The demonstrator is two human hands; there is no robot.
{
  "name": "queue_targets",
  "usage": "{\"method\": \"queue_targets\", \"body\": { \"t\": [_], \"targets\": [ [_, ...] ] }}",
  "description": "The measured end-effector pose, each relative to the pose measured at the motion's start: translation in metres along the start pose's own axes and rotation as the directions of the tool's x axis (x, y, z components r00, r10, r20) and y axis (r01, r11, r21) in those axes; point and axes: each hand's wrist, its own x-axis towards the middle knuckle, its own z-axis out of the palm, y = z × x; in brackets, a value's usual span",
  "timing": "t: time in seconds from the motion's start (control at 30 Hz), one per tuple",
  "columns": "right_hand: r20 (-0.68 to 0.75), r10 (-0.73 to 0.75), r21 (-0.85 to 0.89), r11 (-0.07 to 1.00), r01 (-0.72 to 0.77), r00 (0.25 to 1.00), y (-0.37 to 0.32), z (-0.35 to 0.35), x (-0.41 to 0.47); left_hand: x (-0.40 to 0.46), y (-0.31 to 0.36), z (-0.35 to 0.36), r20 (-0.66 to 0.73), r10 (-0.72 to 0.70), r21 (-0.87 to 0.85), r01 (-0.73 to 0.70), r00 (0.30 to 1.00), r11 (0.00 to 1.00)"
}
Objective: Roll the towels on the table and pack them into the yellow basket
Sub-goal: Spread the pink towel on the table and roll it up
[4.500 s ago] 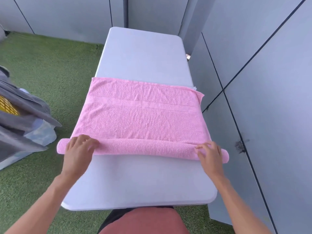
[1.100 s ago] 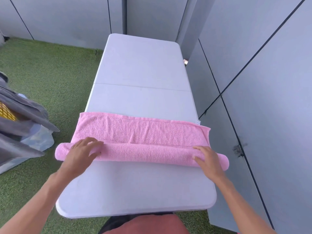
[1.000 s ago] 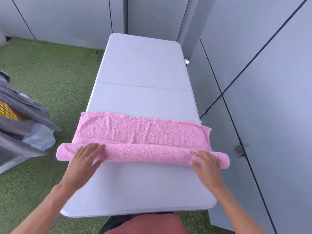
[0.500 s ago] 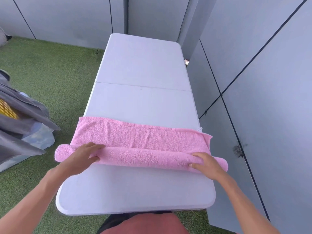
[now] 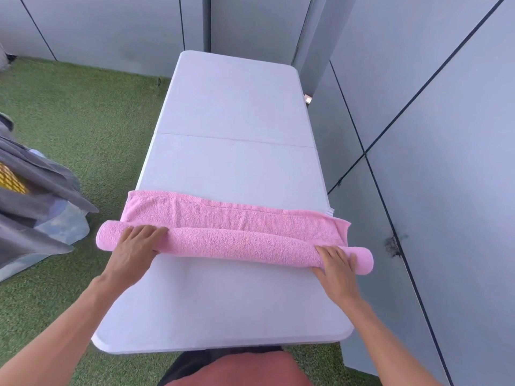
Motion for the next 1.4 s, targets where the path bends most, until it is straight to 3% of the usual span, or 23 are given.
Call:
{"method": "queue_targets", "body": {
  "t": [0.1,0.2,0.23,0.3,0.4,0.5,0.6,0.7,0.83,0.87,0.93,1.0,1.03,1.17,1.27,1.4],
  "targets": [
    [0.137,-0.028,0.025,0.999,0.025,0.99,0.011,-0.01,-0.003,-0.002,-0.005,-0.01,0.195,-0.028,-0.061,0.04,0.98,0.997],
    [0.292,-0.04,0.166,0.986,-0.01,0.956,0.024,-0.019,0.009,0.004,-0.019,-0.021,0.434,-0.014,-0.165,0.094,0.901,0.982],
    [0.293,-0.034,0.255,0.966,-0.044,0.956,0.025,-0.022,0.013,0.008,-0.02,-0.023,0.431,-0.007,-0.228,0.117,0.902,0.967],
    [0.166,0.003,0.378,0.924,-0.067,0.986,0.021,-0.026,0.018,0.014,-0.019,-0.023,0.279,-0.016,-0.306,0.105,0.96,0.946],
    [-0.07,-0.002,0.235,0.972,0.018,0.998,0.008,-0.024,0.011,0.009,-0.009,-0.017,0.08,-0.019,-0.257,0.04,0.997,0.966],
    [0.034,-0.004,0.042,0.999,0.003,0.999,-0.002,-0.011,0.002,-0.004,-0.006,-0.004,0.026,0.073,-0.148,-0.068,0.997,0.987],
    [0.041,0.024,-0.008,1.0,-0.024,0.999,-0.006,-0.004,0.001,-0.007,0.0,0.0,-0.011,0.083,-0.114,-0.083,0.997,0.99],
    [0.075,0.008,-0.02,1.0,-0.006,0.997,-0.003,-0.01,-0.003,-0.007,-0.001,-0.004,0.038,0.055,-0.111,-0.05,0.998,0.993],
    [0.268,-0.031,0.054,0.998,0.017,0.963,0.017,-0.022,-0.003,-0.014,-0.013,-0.017,0.283,0.036,-0.236,0.033,0.959,0.971],
    [0.256,-0.044,0.128,0.992,0.011,0.966,0.019,-0.023,-0.001,-0.013,-0.013,-0.019,0.288,0.024,-0.272,0.057,0.957,0.961],
    [0.084,-0.073,0.283,0.958,0.047,0.994,0.018,-0.022,0.001,-0.01,-0.012,-0.021,0.143,-0.003,-0.302,0.046,0.99,0.952],
    [-0.092,-0.076,0.27,0.958,0.098,0.993,0.011,-0.02,0.0,-0.009,-0.009,-0.018,0.006,-0.006,-0.253,0.007,1.0,0.968],
    [-0.109,-0.063,0.229,0.97,0.086,0.992,0.009,-0.019,-0.002,-0.011,-0.008,-0.017,-0.009,0.007,-0.222,-0.009,1.0,0.975],
    [0.033,-0.06,0.054,0.997,0.058,0.998,0.004,-0.012,-0.006,-0.018,-0.008,-0.008,0.041,0.068,-0.129,-0.062,0.997,0.99],
    [0.004,-0.104,0.063,0.993,0.104,0.995,0.005,-0.009,-0.001,-0.011,-0.005,-0.007,0.029,0.028,-0.148,-0.023,0.999,0.989],
    [0.183,-0.082,0.145,0.988,0.056,0.98,0.017,-0.021,0.008,-0.005,-0.016,-0.021,0.297,-0.024,-0.269,0.108,0.955,0.957]
  ]
}}
